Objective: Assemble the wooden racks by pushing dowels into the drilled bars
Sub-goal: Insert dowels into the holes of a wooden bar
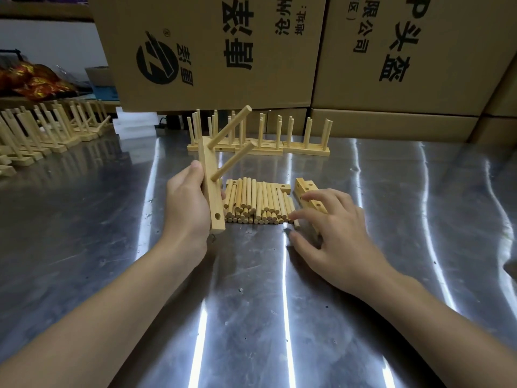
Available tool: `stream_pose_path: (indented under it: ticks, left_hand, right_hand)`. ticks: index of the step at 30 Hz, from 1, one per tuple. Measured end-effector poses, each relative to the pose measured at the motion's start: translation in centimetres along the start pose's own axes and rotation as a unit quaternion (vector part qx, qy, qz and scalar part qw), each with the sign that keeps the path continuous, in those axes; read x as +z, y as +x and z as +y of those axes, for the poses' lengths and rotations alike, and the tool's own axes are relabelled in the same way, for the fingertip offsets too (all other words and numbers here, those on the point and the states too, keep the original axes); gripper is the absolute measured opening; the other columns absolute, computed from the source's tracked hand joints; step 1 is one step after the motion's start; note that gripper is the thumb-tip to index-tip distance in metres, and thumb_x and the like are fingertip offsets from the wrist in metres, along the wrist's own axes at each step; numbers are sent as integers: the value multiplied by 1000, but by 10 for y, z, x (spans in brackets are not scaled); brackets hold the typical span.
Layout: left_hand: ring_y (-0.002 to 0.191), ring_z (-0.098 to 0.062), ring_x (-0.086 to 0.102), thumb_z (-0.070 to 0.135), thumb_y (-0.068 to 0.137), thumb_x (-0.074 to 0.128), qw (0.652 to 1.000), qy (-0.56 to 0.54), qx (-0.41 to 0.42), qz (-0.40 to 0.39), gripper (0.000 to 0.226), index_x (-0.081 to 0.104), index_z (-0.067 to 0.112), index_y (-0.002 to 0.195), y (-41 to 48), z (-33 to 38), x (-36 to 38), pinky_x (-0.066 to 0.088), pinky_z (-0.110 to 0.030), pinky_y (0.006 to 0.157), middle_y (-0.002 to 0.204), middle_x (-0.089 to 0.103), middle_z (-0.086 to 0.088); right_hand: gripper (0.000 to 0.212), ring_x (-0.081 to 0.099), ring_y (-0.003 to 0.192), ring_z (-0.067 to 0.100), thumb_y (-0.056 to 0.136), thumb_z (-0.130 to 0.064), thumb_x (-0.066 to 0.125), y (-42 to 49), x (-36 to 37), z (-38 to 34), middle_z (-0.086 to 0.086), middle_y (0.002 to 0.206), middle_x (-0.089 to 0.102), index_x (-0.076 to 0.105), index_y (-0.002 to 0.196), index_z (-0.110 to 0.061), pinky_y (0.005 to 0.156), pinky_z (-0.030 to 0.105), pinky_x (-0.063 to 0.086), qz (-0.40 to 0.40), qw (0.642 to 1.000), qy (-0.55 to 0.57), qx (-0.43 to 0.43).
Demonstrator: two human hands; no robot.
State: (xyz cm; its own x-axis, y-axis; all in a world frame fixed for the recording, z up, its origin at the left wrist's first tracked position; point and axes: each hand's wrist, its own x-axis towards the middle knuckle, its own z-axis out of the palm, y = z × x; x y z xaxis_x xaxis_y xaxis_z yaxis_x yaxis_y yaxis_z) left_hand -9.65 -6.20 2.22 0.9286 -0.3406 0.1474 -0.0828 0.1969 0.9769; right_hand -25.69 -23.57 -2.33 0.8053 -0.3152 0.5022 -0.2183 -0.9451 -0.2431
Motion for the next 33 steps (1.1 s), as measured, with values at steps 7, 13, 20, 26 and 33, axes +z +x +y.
stream_pose_path:
  ticks: [7,13,20,26,33]
  left_hand:
    - [51,-6,53,38,115,37,999,-33,-15,12,49,68,-1,113,1,5,-1,45,-20,47,61,57,6]
    - [51,-8,54,37,115,39,999,-41,-15,17,45,68,5,106,2,8,-1,45,-23,47,61,57,4]
    - [49,-9,52,36,115,39,998,-63,-11,23,42,66,15,91,3,11,-2,44,-23,45,61,56,4]
    - [48,-7,53,38,115,38,997,-66,-22,28,42,68,17,94,3,13,-4,45,-22,45,58,57,7]
    - [49,-7,50,43,115,36,988,-113,-104,13,44,66,12,109,2,11,-2,42,-22,46,65,57,4]
  right_hand:
    - [24,39,139,15,95,-40,67,2,1,-29,-12,134,55,73,117,-32,105,36,32,32,999,-12,-29]
    - [39,44,133,20,94,-39,68,23,13,-59,-6,135,58,68,131,-27,105,38,36,24,996,-64,-50]
    - [45,41,136,20,100,-51,60,62,26,-67,-6,142,54,59,141,-31,109,37,36,-9,991,-111,-69]
    - [20,55,122,22,103,-32,62,65,27,-66,-4,124,67,76,117,-26,97,37,39,67,984,-120,-113]
    - [13,74,99,12,104,-16,67,46,-20,-59,-7,101,78,77,111,-22,86,31,60,161,884,431,88]
